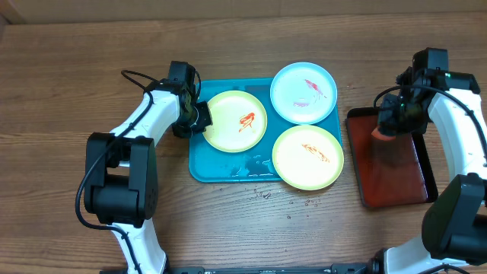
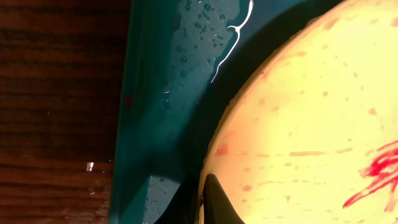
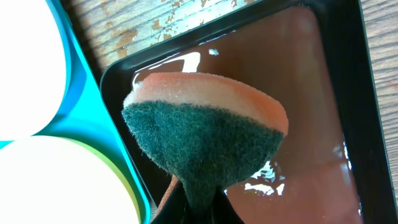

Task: Clean dirty plates on tray and stack at the side
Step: 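Lower the right gripper onto the sponge on the red tray and grasp it, then carry the sponge with the right gripper over the left yellow plate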

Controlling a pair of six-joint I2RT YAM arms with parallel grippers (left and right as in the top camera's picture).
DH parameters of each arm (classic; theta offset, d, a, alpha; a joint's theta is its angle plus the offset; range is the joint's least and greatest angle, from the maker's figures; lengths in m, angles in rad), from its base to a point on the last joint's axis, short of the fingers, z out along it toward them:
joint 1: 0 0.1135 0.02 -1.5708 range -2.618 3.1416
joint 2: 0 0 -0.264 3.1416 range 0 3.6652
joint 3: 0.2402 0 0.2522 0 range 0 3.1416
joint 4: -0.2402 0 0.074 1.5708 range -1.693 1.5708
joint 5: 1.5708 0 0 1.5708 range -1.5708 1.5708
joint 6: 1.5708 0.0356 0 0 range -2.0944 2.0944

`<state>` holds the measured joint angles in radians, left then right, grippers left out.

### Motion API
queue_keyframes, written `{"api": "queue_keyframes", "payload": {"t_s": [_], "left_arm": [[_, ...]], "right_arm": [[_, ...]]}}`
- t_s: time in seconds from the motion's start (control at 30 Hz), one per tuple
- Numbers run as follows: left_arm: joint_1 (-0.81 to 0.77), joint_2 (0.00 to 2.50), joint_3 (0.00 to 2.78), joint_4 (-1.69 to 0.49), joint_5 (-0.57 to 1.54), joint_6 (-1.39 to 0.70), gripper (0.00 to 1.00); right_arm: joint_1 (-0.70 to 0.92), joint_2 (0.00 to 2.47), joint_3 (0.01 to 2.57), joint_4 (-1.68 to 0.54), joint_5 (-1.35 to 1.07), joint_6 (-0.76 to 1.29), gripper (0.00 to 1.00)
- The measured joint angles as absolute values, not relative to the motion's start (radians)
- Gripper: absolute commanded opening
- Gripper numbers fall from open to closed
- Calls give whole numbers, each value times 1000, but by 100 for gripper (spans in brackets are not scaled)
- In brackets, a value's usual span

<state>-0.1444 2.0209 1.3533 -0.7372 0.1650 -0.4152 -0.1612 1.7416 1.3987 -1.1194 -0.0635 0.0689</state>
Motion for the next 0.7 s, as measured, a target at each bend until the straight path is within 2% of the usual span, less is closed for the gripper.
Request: {"api": "queue_keyframes", "payload": {"t_s": [0.33, 0.5, 0.7], "left_arm": [[-144, 2021, 1353, -752, 187, -408, 4], [-143, 2021, 1353, -781, 215, -389, 4], [-144, 2021, 1351, -803, 262, -365, 4]], "right_arm": [[-121, 1742, 1441, -1146, -126, 42, 4], [49, 1742, 1522, -1086, -177, 82, 4], [299, 1757, 1530, -936, -213, 224, 4]]}}
